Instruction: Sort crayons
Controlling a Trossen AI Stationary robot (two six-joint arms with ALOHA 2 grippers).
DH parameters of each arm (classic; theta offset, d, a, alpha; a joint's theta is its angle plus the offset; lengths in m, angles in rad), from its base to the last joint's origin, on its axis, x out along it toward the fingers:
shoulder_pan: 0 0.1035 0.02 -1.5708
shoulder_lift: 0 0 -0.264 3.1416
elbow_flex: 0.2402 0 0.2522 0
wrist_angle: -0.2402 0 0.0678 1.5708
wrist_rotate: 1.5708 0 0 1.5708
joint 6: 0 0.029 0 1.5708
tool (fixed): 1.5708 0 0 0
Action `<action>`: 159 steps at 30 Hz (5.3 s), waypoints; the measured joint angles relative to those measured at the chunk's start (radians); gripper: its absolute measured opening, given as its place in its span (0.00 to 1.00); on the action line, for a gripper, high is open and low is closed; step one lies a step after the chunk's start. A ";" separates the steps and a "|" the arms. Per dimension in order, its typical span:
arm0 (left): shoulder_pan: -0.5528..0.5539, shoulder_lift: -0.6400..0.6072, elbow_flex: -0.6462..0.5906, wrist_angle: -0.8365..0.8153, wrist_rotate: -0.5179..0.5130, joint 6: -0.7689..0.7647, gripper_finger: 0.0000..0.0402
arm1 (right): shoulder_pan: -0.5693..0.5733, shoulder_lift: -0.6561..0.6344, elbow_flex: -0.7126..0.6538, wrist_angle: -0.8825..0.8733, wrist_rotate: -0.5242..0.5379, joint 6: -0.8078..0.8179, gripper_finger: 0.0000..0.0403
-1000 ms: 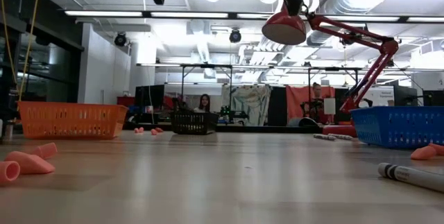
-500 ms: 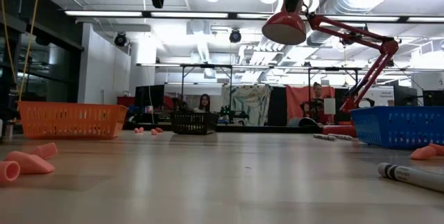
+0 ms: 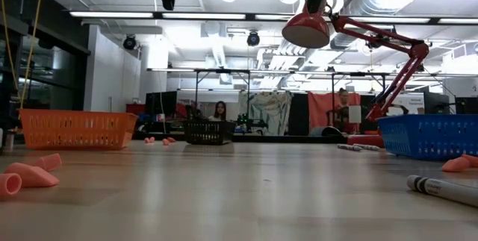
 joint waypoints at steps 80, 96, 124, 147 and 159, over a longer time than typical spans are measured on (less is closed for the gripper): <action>0.002 0.000 0.000 -0.010 -0.036 0.008 0.31 | -0.127 0.278 0.030 -0.314 -0.092 0.229 0.00; 0.005 -0.023 0.001 -0.090 -0.034 0.034 0.31 | -0.066 0.205 0.033 0.290 -0.058 0.079 0.00; 0.005 -0.022 0.001 -0.100 -0.040 0.034 0.31 | -0.069 0.203 0.034 0.275 -0.065 0.078 0.00; 0.006 -0.022 -0.001 0.170 -0.077 0.006 0.31 | -0.056 0.930 0.422 0.520 -0.146 0.107 0.01; 0.003 -0.023 -0.001 0.294 -0.077 -0.025 0.31 | -0.089 1.196 0.842 0.420 -0.177 0.113 0.01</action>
